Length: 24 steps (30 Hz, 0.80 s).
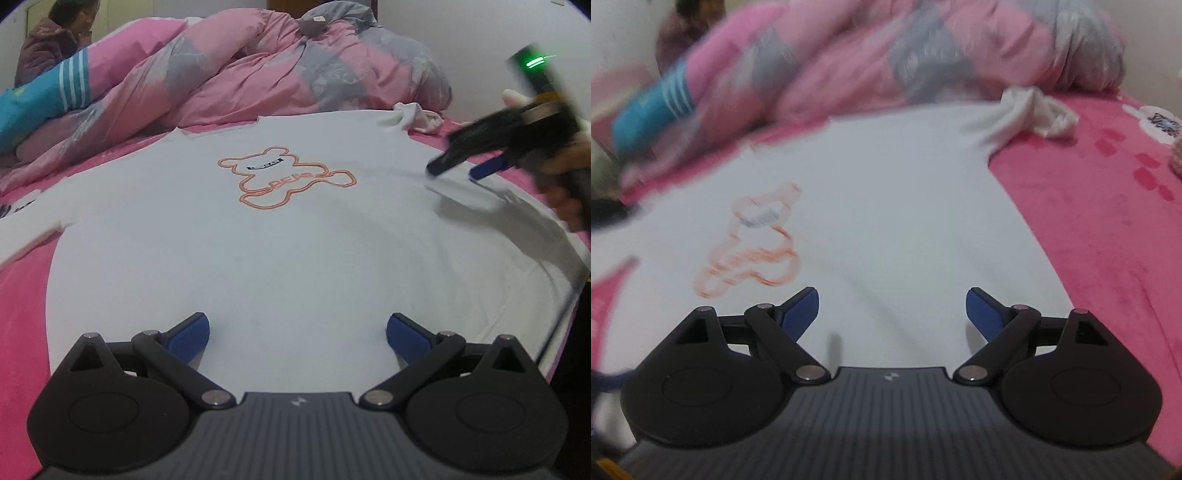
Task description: Fold clothes
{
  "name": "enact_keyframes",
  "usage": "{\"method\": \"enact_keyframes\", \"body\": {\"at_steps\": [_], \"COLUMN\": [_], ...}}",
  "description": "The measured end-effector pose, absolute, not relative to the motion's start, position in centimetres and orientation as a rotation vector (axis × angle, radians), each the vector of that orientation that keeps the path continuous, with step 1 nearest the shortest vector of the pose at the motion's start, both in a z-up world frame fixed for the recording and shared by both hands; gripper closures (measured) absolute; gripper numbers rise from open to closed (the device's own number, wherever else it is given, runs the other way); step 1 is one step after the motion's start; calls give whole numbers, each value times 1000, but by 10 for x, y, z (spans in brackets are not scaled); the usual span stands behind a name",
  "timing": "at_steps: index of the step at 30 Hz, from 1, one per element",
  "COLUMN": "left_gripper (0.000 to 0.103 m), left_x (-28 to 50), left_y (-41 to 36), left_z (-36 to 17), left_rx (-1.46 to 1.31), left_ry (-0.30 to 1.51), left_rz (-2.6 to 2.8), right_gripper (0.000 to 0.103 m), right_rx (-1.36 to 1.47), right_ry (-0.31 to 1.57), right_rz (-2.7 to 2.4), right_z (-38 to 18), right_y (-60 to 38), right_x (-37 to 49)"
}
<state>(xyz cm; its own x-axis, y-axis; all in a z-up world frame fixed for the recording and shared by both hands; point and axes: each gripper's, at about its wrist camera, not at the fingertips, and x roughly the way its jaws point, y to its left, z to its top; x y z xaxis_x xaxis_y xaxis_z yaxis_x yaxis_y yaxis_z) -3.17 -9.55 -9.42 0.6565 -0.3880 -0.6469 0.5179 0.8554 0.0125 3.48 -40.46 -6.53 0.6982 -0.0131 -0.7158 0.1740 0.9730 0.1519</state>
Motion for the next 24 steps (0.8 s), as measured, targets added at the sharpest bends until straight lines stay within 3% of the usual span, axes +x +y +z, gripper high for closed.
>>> {"method": "enact_keyframes", "body": {"at_steps": [8,11,17,21,24], "left_gripper": [0,0,0,0,0], "left_x": [-35,-32,-32,-33,-32], "left_y": [-92,-92,-91,-90,-90], "left_z": [-96,-95,-96,-97,-97], "left_rx": [207,202,201,201,202], "left_ry": [665,667,659,656,654], "left_rz": [-533,-538,-545,-545,-546], "right_gripper": [14,27,28,39,41], "right_rx": [184,249,236,114,127], "right_ry": [817,801,787,844,825], "right_rz": [-278,-323,-155,-115,-176], "right_z": [-84,-71,-51,-74,-87], "right_y": [-458,-475,-438,-412,-431], "right_x": [120,119,84,117,156]}}
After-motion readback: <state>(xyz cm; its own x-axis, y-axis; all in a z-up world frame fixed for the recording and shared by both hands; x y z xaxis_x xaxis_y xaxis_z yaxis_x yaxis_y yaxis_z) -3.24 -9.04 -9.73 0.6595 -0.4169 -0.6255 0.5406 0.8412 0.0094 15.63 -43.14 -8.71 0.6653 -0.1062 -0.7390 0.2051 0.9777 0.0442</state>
